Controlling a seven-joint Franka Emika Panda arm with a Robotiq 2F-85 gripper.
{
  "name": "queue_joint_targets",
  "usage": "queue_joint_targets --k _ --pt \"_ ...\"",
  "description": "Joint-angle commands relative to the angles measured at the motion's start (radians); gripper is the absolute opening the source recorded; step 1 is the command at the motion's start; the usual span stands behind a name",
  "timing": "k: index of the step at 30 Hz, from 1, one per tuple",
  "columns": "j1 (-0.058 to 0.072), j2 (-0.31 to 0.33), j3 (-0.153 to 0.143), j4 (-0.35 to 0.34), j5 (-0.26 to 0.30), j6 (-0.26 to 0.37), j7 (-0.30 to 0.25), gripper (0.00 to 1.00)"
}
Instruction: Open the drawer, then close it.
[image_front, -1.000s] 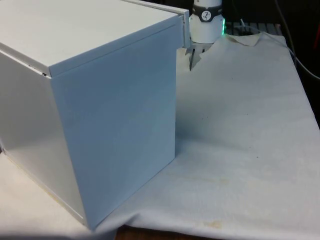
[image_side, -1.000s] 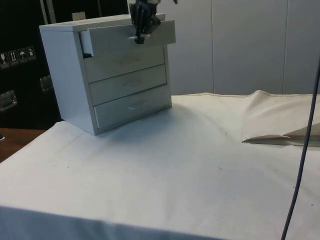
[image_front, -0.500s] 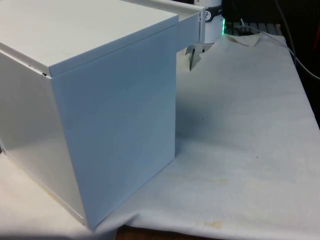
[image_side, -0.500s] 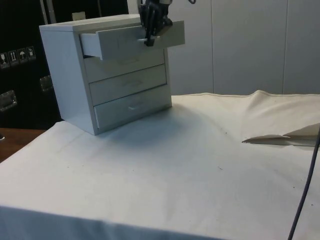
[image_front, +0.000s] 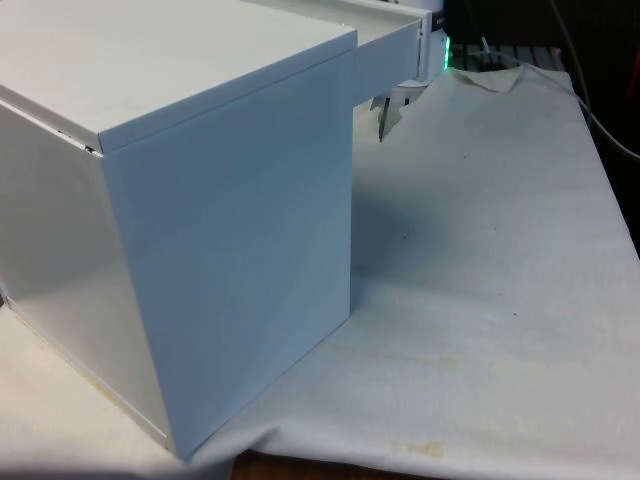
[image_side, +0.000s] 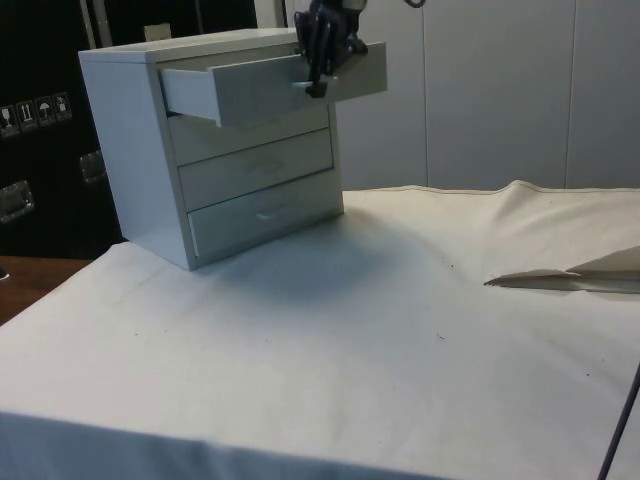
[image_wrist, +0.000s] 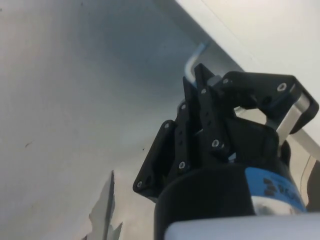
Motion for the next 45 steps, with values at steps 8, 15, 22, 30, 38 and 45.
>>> queue_joint_targets --k 8,15,22,30,38,45 --pt "-0.014 -0.059 0.021 -0.052 -0.036 -0.005 0.027 0.01" --pt "-0.011 -0.076 0.023 -0.070 -0.037 0.002 0.030 0.01" --pt "-0.017 -0.096 0.037 -0.092 -0.049 0.008 0.049 0.01" --pt "-0.002 -0.074 0.024 -0.075 -0.031 0.018 0.041 0.01" --pt "-0.005 -0.079 0.026 -0.080 -0.035 0.018 0.045 0.01" --pt "-0.019 -0.070 0.026 -0.090 -0.056 0.059 0.053 0.01"
